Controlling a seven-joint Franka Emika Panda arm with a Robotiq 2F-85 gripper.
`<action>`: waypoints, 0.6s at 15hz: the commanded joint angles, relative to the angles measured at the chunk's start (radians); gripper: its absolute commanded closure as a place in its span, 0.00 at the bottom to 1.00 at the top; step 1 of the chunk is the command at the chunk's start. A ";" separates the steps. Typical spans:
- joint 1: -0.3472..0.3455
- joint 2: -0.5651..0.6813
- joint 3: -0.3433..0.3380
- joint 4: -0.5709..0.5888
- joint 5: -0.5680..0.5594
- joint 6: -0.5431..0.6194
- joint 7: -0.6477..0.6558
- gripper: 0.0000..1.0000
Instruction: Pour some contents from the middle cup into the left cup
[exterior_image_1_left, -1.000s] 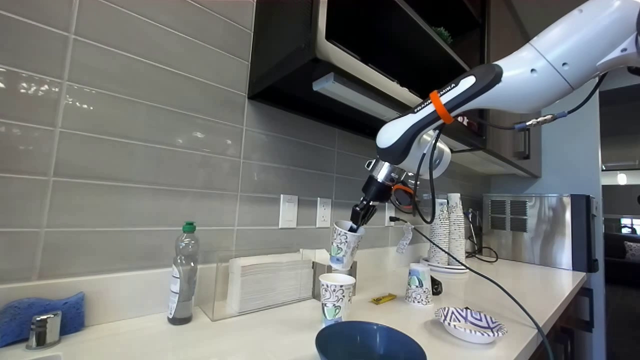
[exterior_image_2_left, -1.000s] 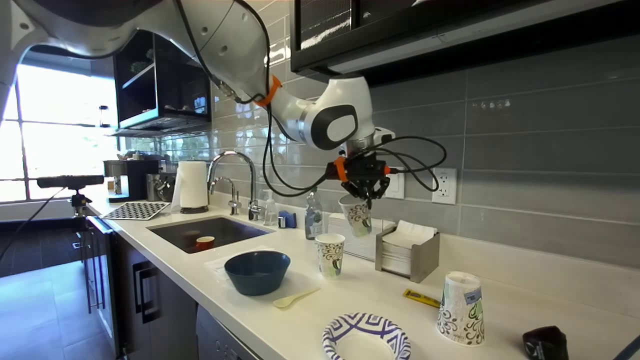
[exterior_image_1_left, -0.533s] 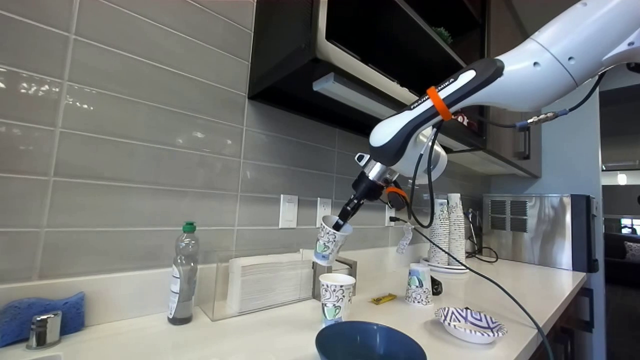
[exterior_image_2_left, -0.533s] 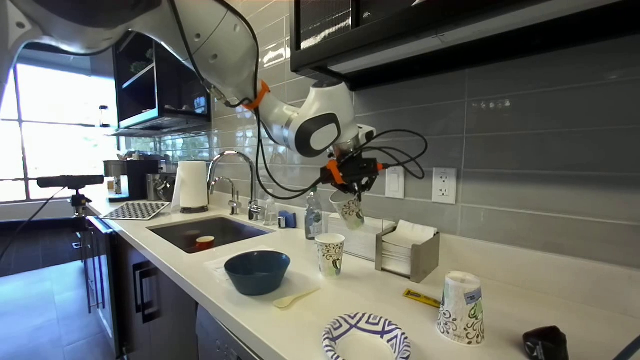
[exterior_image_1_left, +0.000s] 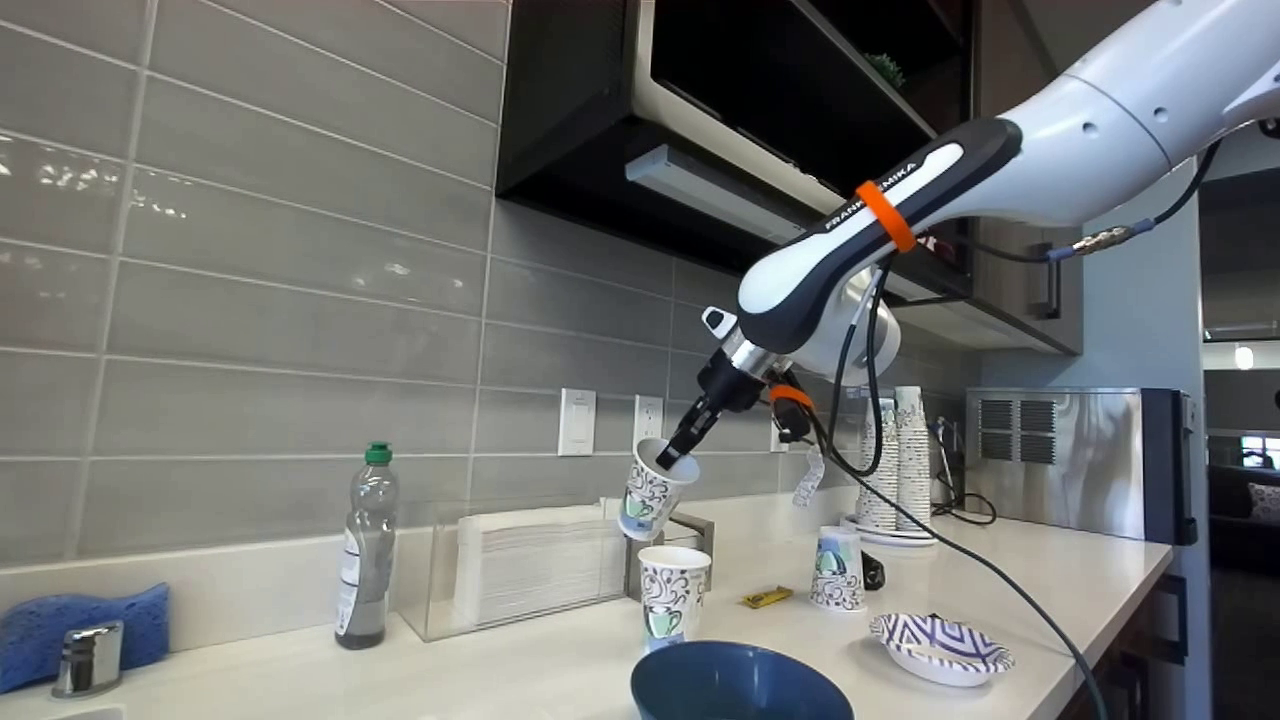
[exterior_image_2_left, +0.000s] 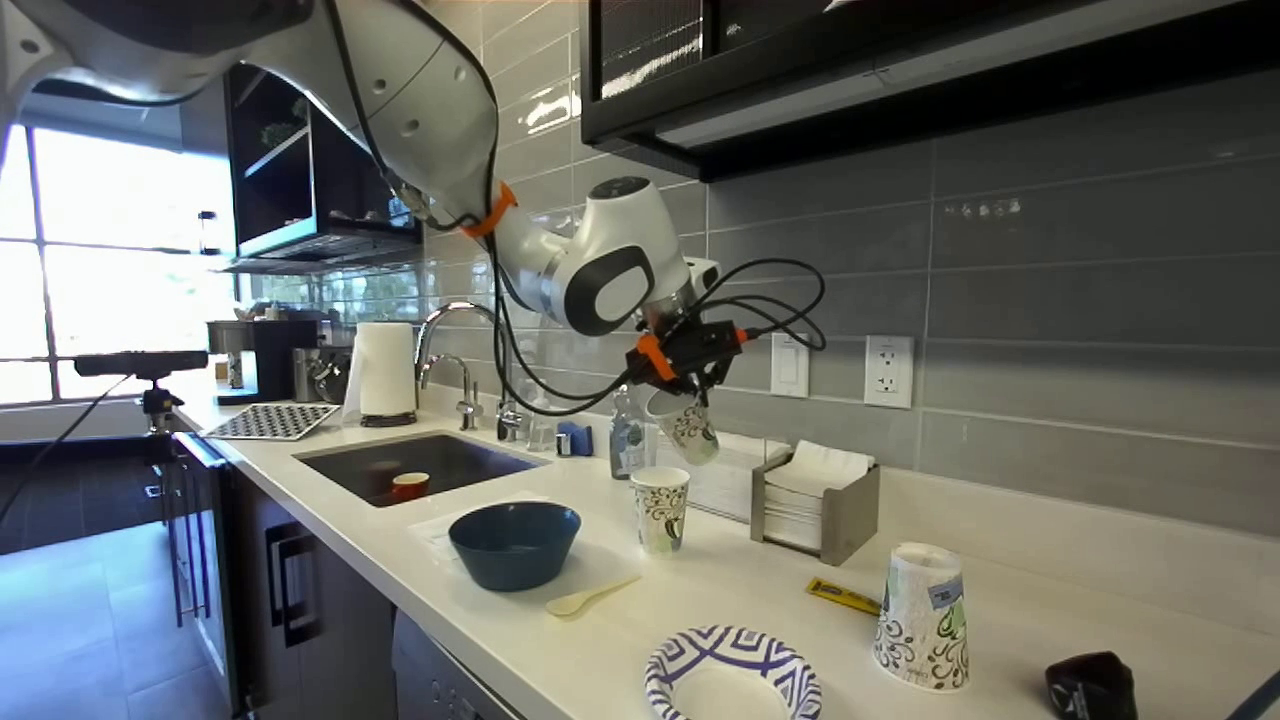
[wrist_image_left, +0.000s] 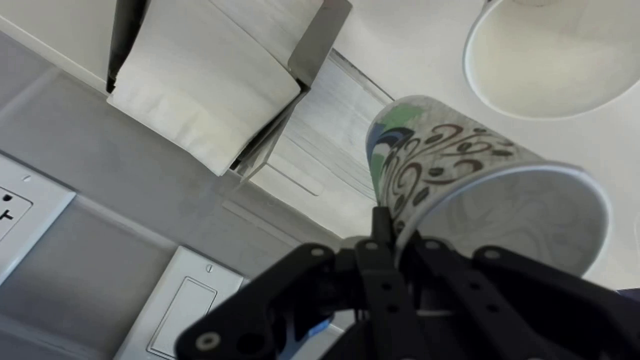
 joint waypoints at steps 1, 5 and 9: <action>0.000 -0.002 0.000 -0.002 0.000 0.001 -0.002 0.99; 0.008 -0.018 0.011 -0.037 -0.030 0.026 -0.063 0.99; -0.006 -0.030 0.041 -0.086 -0.007 0.112 -0.188 0.99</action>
